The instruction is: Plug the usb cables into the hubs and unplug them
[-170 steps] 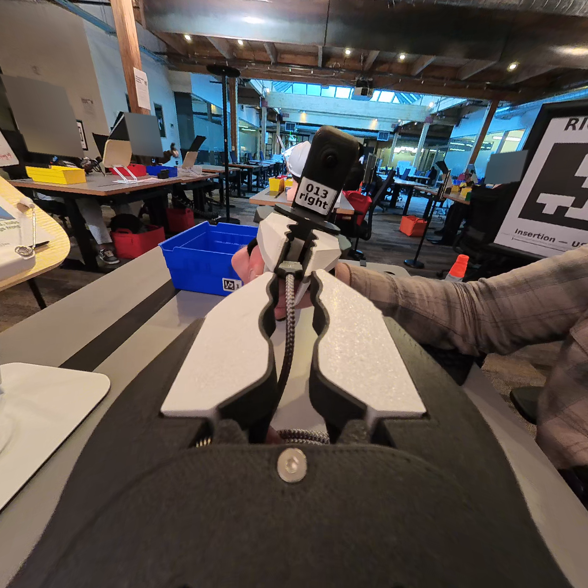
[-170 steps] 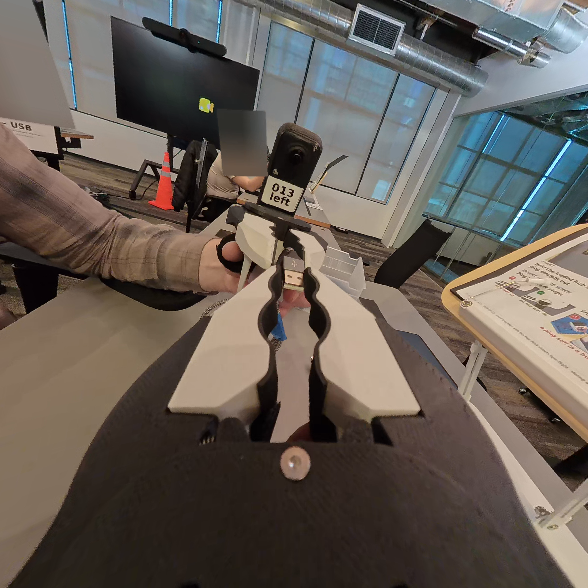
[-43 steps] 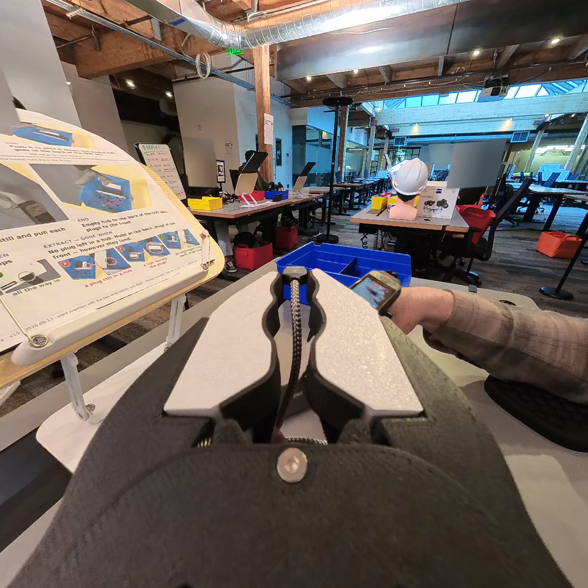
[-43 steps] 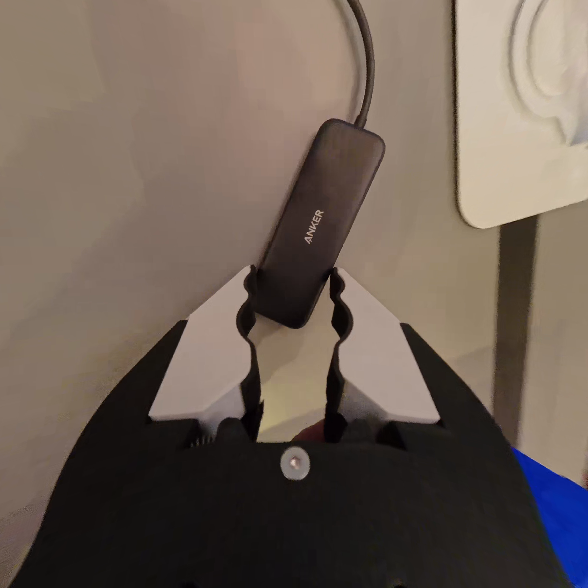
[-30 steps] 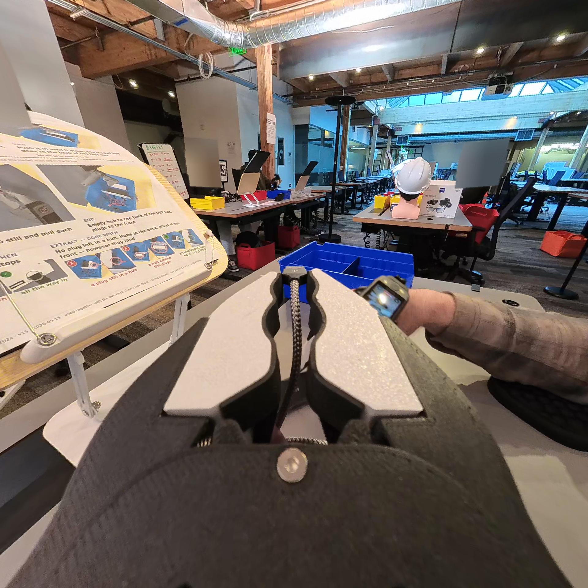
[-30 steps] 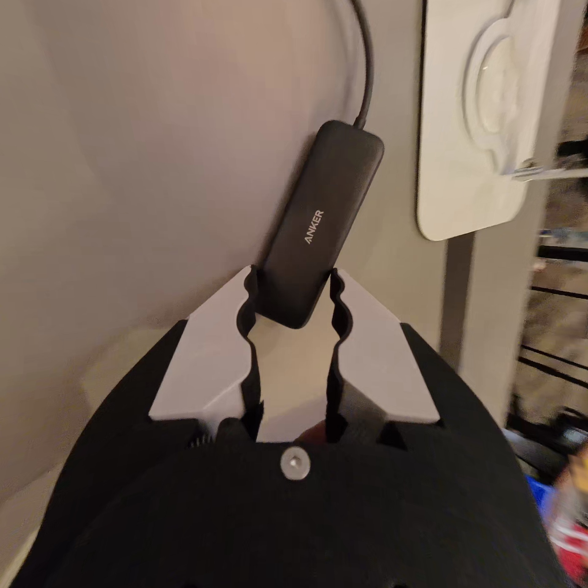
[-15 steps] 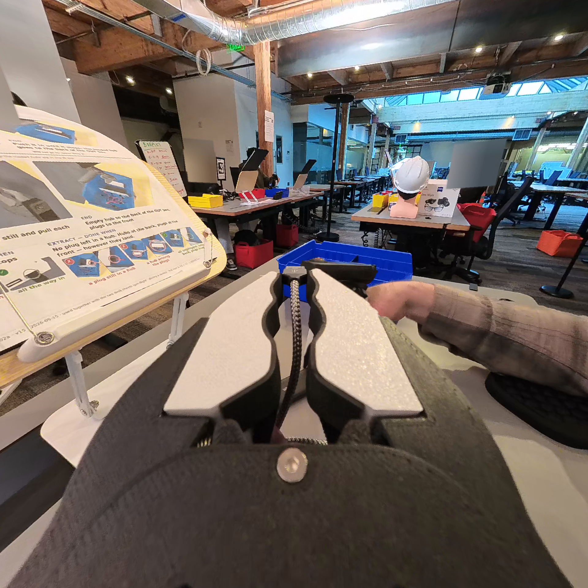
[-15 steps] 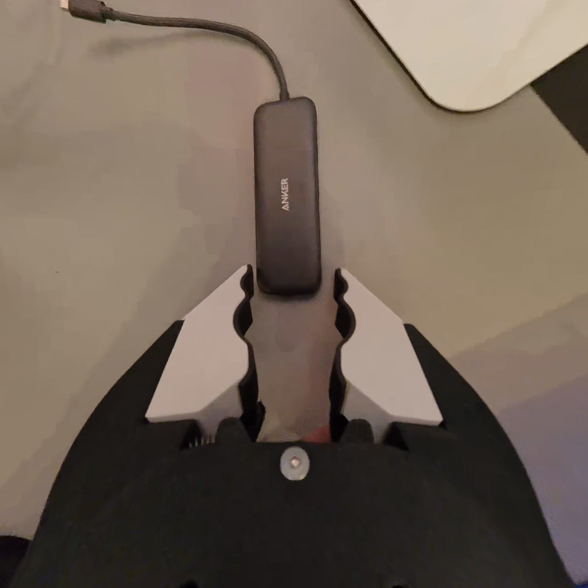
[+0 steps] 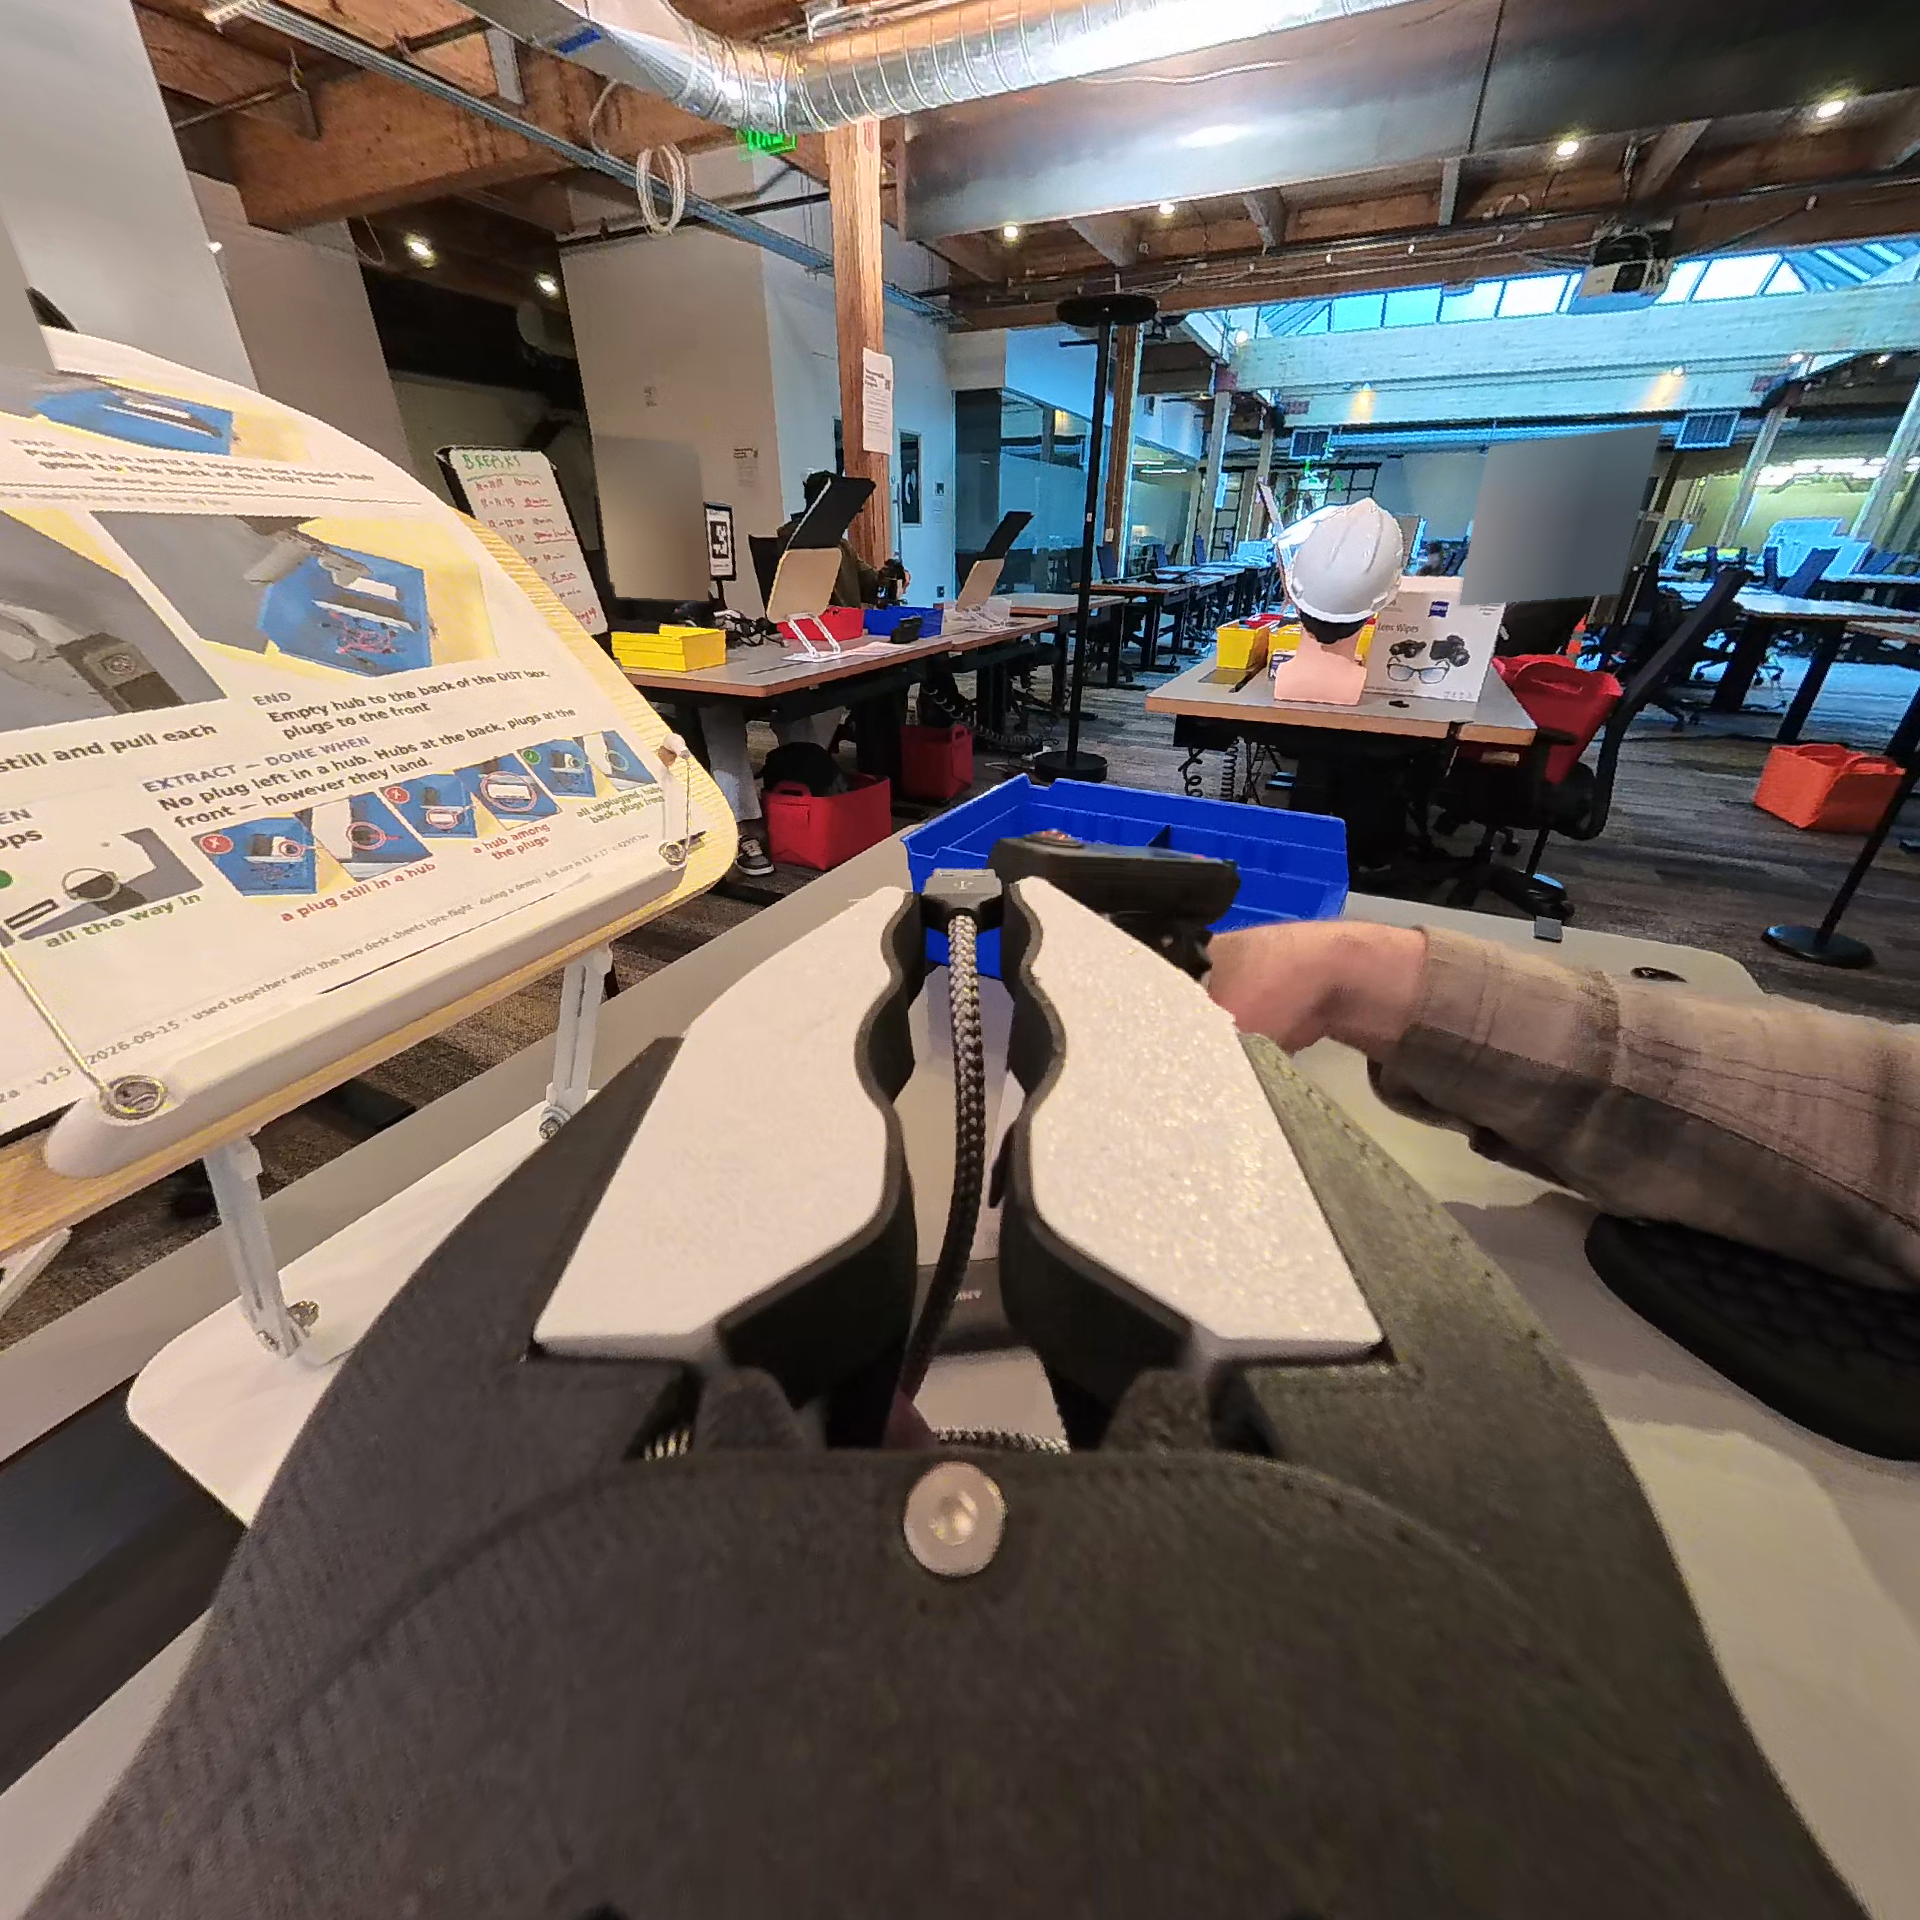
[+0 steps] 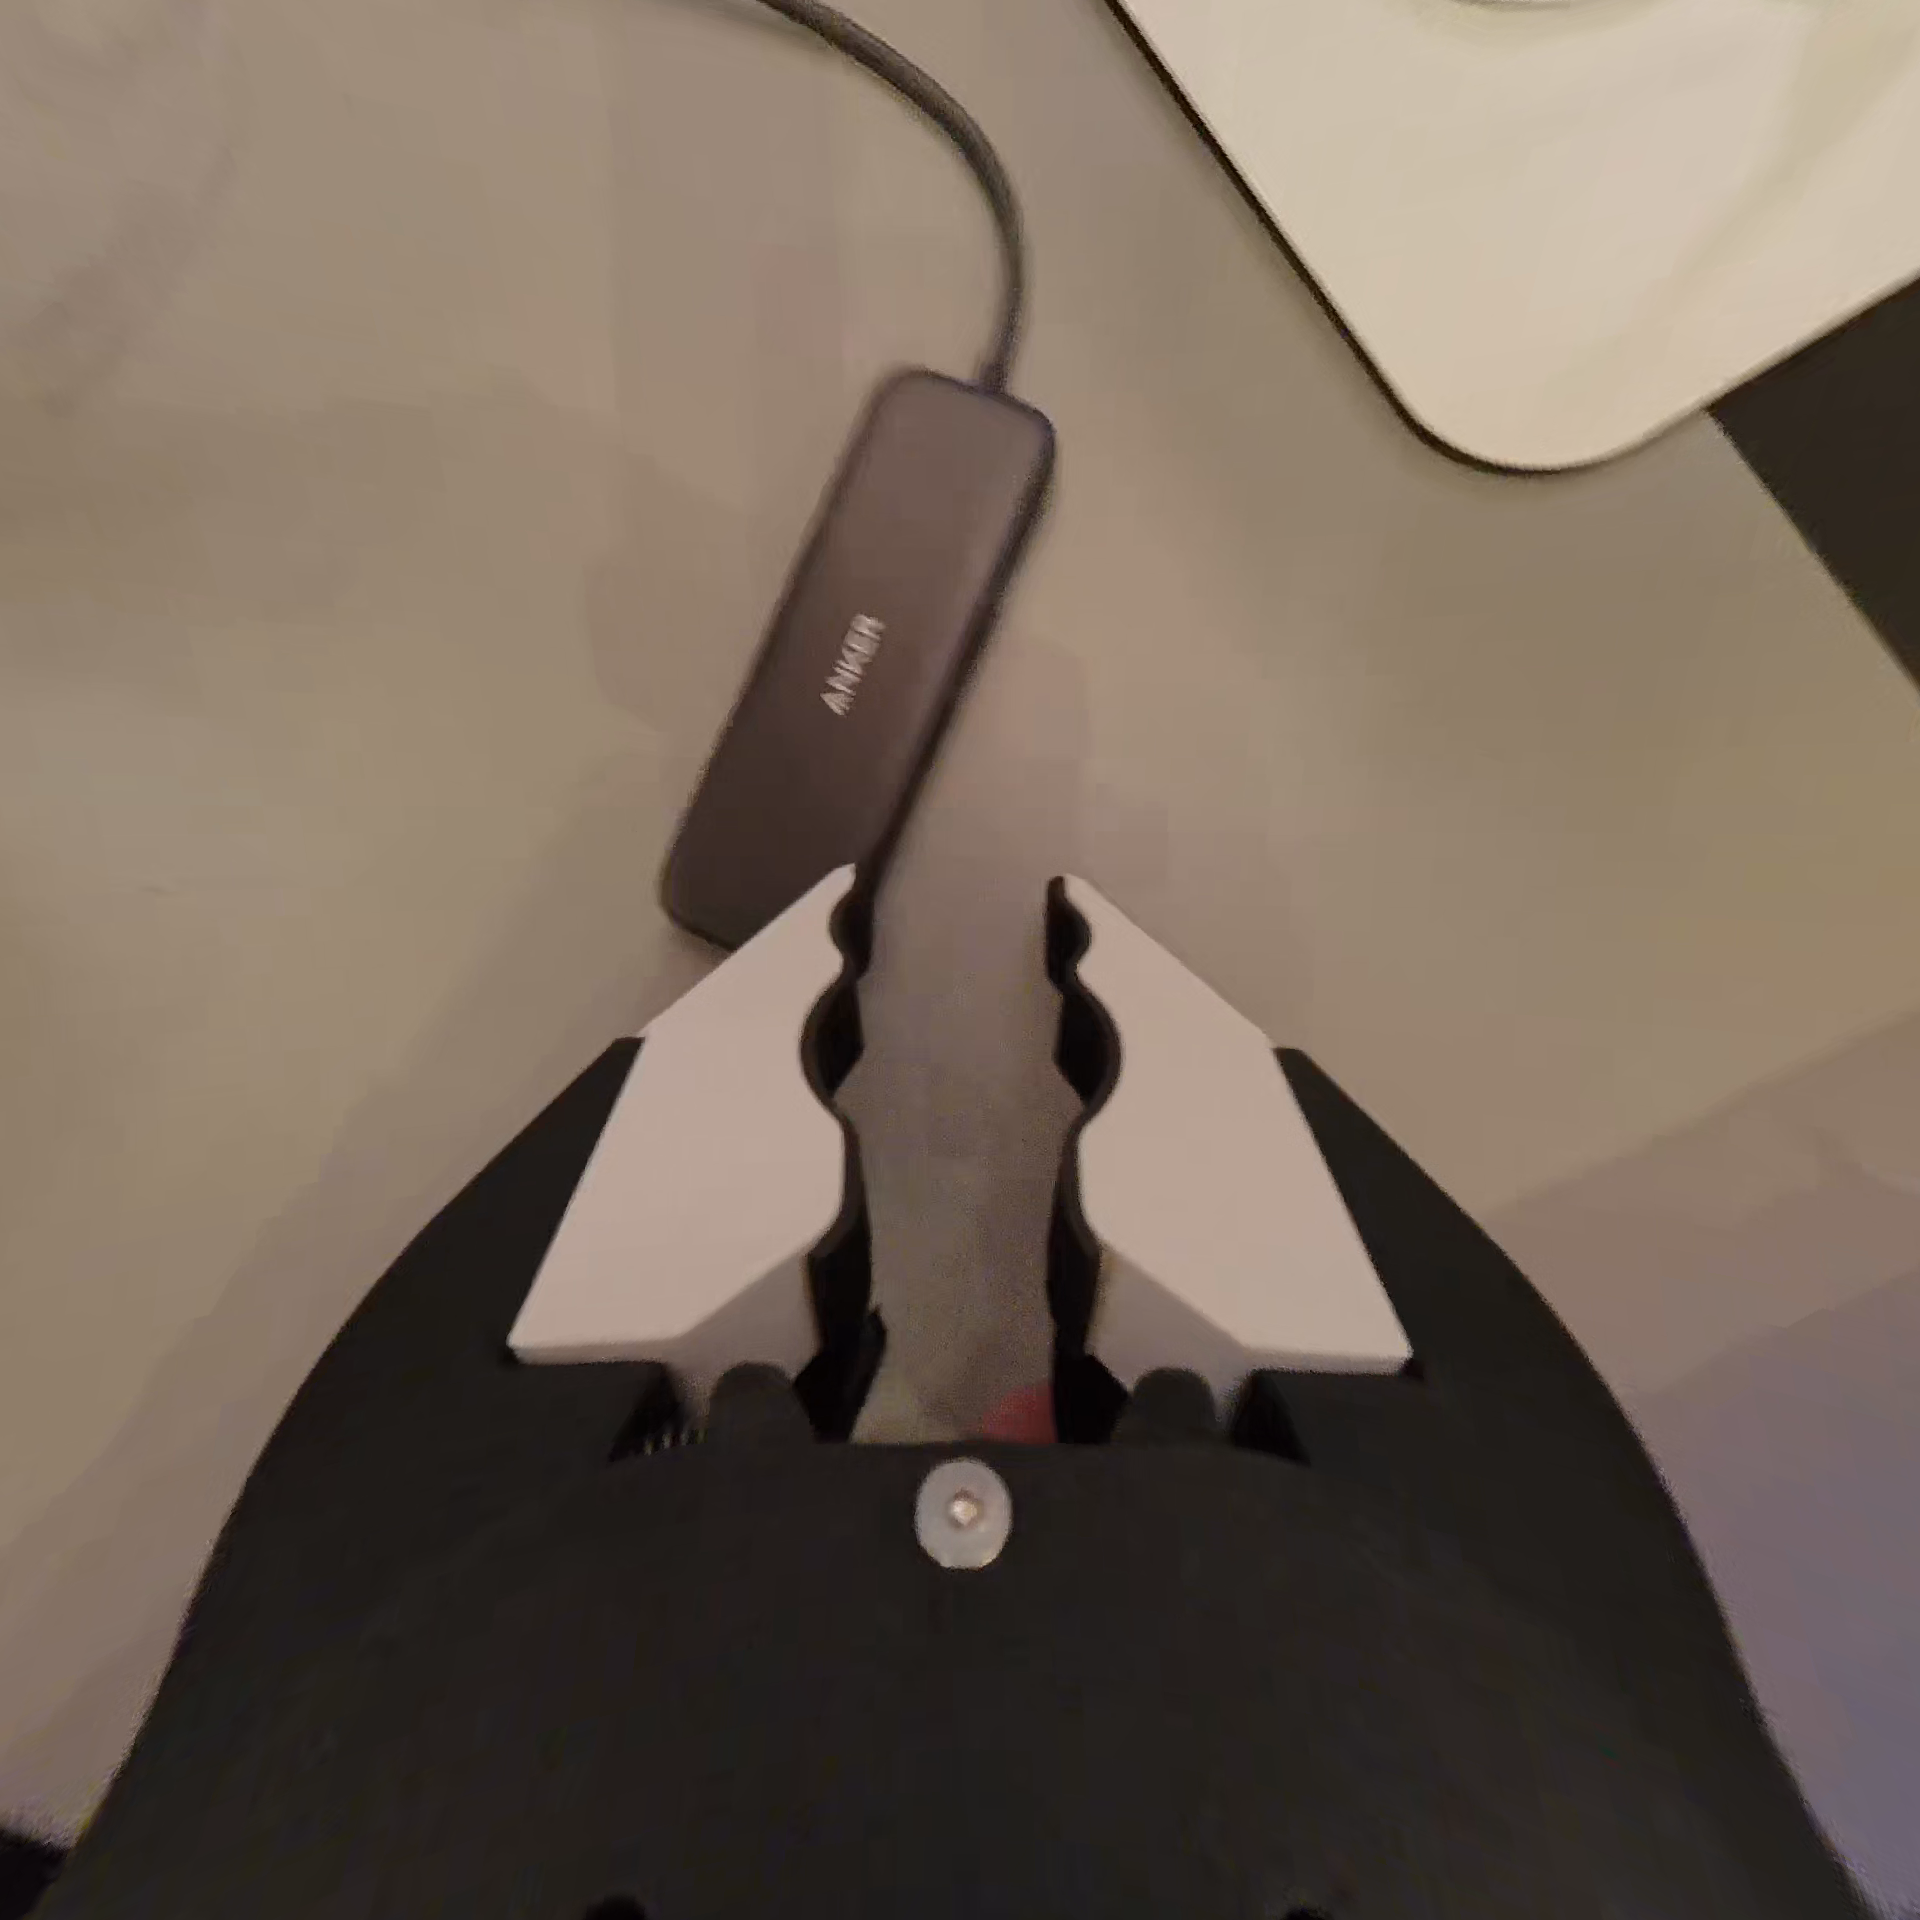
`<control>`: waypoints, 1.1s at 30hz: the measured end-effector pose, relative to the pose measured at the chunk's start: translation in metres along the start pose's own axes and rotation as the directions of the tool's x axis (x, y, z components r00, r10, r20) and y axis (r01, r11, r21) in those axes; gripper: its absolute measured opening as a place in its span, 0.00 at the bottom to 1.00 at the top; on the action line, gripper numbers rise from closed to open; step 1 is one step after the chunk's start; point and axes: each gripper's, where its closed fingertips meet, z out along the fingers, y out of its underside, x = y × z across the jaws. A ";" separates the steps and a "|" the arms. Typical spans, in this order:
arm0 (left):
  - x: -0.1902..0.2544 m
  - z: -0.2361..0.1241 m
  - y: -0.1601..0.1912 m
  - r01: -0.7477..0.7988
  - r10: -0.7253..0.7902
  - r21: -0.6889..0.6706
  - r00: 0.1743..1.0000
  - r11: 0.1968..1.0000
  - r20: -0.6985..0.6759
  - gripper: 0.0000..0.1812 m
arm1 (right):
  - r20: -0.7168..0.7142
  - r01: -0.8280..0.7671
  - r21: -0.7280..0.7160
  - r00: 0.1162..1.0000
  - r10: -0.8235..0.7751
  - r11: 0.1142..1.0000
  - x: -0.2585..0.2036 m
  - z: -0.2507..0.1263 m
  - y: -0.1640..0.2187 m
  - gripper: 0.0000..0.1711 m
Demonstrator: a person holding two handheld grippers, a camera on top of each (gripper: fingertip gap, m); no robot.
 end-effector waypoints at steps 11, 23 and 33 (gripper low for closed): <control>-0.005 -0.002 0.000 0.009 -0.009 0.006 1.000 1.000 0.004 0.08 | -0.056 0.018 -0.131 0.998 -0.025 0.991 -0.030 0.017 0.000 0.25; -0.005 -0.003 -0.001 -0.009 0.009 0.000 1.000 1.000 0.012 0.08 | -0.262 0.284 -0.220 0.904 -0.337 0.933 -0.015 0.015 -0.012 0.24; -0.015 -0.002 0.011 -0.002 0.004 -0.031 0.999 1.000 0.038 0.06 | -0.432 0.562 -0.473 0.523 -0.735 0.678 -0.005 0.016 -0.029 0.24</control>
